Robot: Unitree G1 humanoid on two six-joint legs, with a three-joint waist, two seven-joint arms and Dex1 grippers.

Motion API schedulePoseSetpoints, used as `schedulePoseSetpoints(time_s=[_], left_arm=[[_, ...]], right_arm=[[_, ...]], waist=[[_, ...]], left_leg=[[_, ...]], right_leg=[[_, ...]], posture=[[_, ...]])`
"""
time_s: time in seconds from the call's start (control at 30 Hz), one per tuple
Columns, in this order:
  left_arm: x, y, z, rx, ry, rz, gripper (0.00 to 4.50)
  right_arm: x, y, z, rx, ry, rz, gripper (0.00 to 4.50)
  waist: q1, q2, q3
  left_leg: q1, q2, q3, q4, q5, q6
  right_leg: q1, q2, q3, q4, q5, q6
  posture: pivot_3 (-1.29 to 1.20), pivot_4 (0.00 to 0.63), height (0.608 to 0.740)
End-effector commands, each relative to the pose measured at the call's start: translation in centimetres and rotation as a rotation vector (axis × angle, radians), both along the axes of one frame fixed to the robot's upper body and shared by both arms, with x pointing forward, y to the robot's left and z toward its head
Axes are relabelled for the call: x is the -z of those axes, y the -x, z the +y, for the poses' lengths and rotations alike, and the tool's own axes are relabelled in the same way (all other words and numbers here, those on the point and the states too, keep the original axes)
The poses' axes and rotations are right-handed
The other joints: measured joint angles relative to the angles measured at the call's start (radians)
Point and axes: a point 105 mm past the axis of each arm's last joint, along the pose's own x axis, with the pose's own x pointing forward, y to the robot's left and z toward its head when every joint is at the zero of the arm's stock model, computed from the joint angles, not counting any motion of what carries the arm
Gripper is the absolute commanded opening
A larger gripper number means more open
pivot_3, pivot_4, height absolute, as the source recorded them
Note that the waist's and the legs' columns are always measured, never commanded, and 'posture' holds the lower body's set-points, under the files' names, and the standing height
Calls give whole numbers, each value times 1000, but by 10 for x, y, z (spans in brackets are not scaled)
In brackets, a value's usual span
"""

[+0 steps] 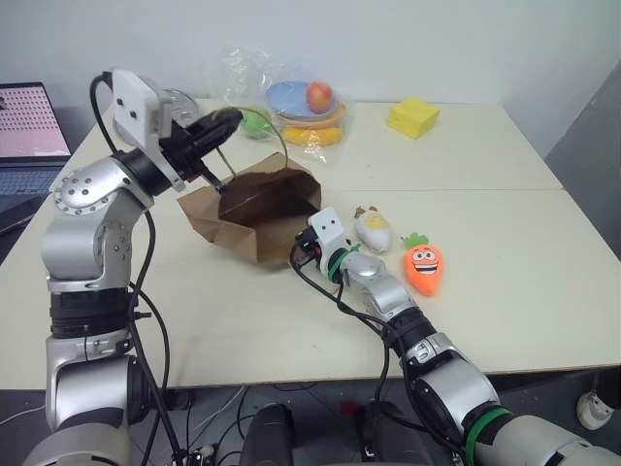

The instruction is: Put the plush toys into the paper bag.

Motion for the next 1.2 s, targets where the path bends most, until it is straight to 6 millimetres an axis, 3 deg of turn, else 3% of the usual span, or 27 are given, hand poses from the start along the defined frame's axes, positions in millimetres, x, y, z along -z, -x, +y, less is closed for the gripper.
schedulePoseSetpoints(time_s=[0.03,0.2,0.33,0.43,0.5,0.57,0.73,0.9,1.1,1.2], left_arm=[[-5,8,-8,30,-23,-41,0],[1,8,-9,36,-41,-26,0],[8,9,-12,71,-50,8,0],[15,10,-13,89,-63,38,0],[16,9,-12,79,-58,41,0],[15,7,-11,70,-44,41,0],[15,4,-13,77,-40,48,0],[17,2,-15,83,-35,56,0],[20,7,-20,96,-40,51,0],[19,10,-23,102,-43,41,0]], right_arm=[[-45,16,6,-75,-137,-106,7],[-86,45,-8,-150,-281,-170,7],[-115,69,-45,-162,-329,-220,7],[-124,78,-73,-107,-300,-231,7],[-129,84,-91,-67,-290,-220,402],[-123,86,-113,26,-222,-210,929],[-83,83,-167,292,28,-112,2627],[-59,93,-190,407,86,-24,4408],[-12,107,-210,502,210,130,4486],[-5,108,-215,516,239,155,4486]], waist=[[0,0,0],[4,0,0],[10,0,0],[13,-1,0],[13,-1,0],[13,-1,0],[13,-1,-1],[10,-1,-1],[12,-1,-1],[12,-2,-1]], left_leg=[[0,0,0,0,0,0],[0,0,-1,-1,-1,-1],[0,0,-1,-1,-1,-1],[0,0,0,0,-1,-1],[0,0,0,0,-1,-1],[0,0,0,0,-1,-1],[0,0,1,-1,-1,-1],[0,0,0,-1,-1,-1],[0,0,0,0,-1,-1],[0,-1,1,0,-1,-1]], right_leg=[[0,0,0,0,0,0],[0,0,-1,0,0,0],[0,0,-1,-1,0,0],[1,0,-1,-2,0,0],[1,0,0,-2,0,-1],[1,0,-1,-2,0,-1],[1,-1,0,-3,-1,-2],[1,0,0,-3,-1,-2],[1,0,1,-4,-1,-1],[1,-1,2,-4,-1,-1]], posture=[[0,150,740],[0,150,740],[0,150,740],[0,150,740],[0,150,740],[0,150,740],[0,150,740],[0,150,740],[0,150,740],[0,150,740]])
